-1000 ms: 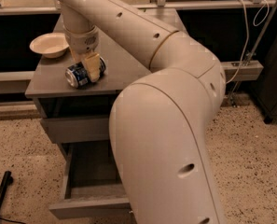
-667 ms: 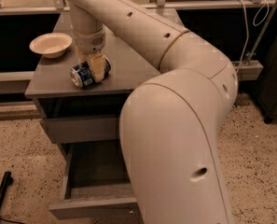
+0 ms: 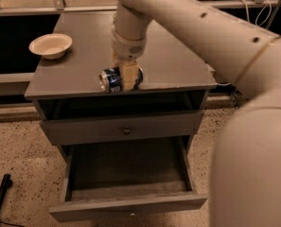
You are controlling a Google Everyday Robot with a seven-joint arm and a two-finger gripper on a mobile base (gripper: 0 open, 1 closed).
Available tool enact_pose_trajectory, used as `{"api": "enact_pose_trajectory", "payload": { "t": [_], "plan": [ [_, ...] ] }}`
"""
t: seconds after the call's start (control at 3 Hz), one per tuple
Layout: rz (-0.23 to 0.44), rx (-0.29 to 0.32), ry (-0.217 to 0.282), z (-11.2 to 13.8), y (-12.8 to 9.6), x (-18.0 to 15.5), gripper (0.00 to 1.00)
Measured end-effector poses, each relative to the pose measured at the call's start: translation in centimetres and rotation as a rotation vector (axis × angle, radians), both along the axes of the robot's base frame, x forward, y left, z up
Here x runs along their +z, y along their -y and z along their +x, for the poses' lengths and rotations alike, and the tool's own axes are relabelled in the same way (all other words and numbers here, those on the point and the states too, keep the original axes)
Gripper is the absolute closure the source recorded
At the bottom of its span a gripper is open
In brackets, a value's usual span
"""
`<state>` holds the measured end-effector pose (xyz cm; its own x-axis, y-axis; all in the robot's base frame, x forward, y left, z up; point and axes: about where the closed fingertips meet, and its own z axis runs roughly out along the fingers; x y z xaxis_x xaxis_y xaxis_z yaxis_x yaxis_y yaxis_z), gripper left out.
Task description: Place pepsi can into middle drawer
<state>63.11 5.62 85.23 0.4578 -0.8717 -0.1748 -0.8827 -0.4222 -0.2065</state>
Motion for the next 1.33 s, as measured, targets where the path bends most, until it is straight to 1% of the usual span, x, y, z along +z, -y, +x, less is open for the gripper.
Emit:
{"api": "enact_pose_trajectory", "payload": {
  "t": [0.33, 0.67, 1.0, 1.33],
  "plan": [
    [0.092, -0.284, 0.003, -3.5, 8.9, -2.3, 1.0],
    [0.106, -0.376, 0.061, -6.1, 14.8, -5.1, 1.0],
    [0.105, -0.41, 0.063, -6.8, 16.6, -6.8, 1.0],
    [0.137, -0.4, 0.1, -6.8, 16.4, -10.1, 1.0]
  ]
}}
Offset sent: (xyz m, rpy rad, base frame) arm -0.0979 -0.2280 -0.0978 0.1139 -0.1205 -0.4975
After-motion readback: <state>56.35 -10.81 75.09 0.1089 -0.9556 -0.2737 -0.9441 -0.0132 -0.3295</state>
